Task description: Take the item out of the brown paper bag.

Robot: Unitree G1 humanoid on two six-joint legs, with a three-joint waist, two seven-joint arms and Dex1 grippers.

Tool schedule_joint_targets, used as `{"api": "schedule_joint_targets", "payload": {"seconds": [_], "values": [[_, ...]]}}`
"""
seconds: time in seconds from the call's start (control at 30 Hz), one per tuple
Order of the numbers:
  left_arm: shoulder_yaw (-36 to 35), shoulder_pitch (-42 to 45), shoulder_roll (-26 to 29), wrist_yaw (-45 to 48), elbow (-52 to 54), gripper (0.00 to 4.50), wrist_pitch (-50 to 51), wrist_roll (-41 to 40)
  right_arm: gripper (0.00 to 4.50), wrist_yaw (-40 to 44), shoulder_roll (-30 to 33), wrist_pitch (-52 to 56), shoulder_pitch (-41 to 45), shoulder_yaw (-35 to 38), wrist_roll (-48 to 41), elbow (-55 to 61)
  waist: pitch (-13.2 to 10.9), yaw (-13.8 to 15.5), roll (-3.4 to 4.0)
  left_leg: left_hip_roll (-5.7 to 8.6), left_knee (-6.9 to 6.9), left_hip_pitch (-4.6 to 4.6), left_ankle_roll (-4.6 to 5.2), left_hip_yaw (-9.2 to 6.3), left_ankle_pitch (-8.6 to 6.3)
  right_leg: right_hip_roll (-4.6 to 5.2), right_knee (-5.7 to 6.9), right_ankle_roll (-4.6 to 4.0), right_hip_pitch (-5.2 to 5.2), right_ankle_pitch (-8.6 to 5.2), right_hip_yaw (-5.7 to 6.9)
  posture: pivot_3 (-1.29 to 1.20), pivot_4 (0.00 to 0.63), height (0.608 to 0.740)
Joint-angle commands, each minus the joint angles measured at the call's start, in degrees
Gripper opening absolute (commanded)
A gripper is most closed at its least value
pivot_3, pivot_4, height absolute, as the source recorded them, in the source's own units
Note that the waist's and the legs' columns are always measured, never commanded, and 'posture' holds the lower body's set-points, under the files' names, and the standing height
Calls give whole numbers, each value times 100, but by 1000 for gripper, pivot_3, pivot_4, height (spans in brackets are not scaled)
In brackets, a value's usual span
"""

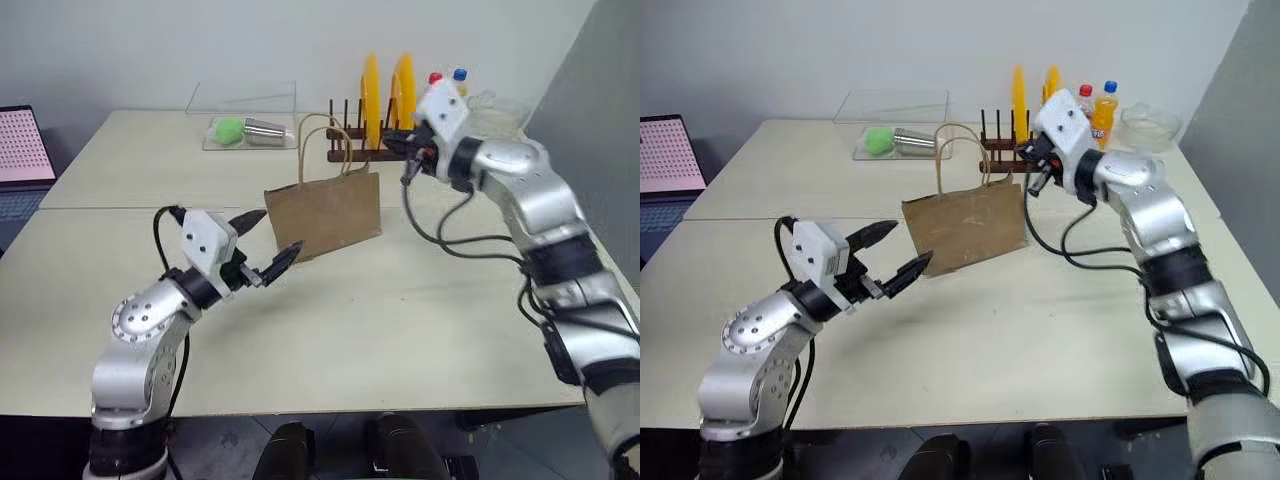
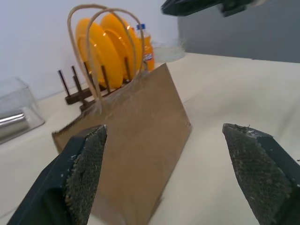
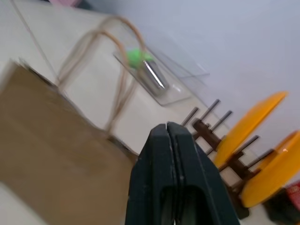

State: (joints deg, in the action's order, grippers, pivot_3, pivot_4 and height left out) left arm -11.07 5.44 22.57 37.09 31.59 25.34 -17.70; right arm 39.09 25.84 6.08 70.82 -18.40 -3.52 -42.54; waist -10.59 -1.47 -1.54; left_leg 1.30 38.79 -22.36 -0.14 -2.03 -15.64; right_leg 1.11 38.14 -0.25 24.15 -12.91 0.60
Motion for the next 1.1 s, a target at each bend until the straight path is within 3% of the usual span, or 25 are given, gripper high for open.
{"api": "schedule_joint_targets", "payload": {"seconds": [0.03, 0.17, 0.27, 0.37, 0.77, 1.1], "values": [[-17, -231, 59, -265, 469, 4142, -41, -26, 23, -330, -378, -1154, 785, -259, 851, -1791, 0, 14, 0, 0, -2, 0, 0, 0, 0, 0, -1, 0, 0, 0, 0, 0, 150, 740], [-39, -447, 187, -348, 544, 4142, -142, 16, 23, -1065, -808, -1566, 1315, -470, 1591, -3020, 0, 19, 0, 0, -5, -4, -3, 0, 0, 3, -4, -2, 2, 0, 0, 0, 150, 740], [-11, -496, 288, -365, 515, 4142, -261, 61, 23, -1117, -994, -1694, 1435, -503, 1914, -3335, -1, 18, 2, 1, -5, -4, -4, 0, 0, 4, -4, -3, 2, 0, -1, 0, 150, 740], [25, -557, 402, -337, 479, 4142, -413, 115, 23, -718, -1068, -1871, 1433, -507, 2123, -3434, -2, 6, 4, 1, -5, -2, -3, 0, 0, 4, -2, -4, 2, -1, -1, 0, 150, 740], [36, -1011, 942, 113, 280, 4142, -1017, 113, 23, 2297, -475, -2967, 1095, -254, 2100, -3152, -6, -3, 12, 1, -8, 0, -1, -4, -1, 3, -5, -4, 0, -1, 3, 0, 150, 740], [42, -938, 1199, 582, 51, 4142, -1261, -59, 23, 3769, -112, -3243, 389, -66, 1662, -2171, -6, -5, 13, -1, -9, 11, -1, -5, -2, 3, -5, -5, -8, -1, 4, 0, 150, 740]]}}
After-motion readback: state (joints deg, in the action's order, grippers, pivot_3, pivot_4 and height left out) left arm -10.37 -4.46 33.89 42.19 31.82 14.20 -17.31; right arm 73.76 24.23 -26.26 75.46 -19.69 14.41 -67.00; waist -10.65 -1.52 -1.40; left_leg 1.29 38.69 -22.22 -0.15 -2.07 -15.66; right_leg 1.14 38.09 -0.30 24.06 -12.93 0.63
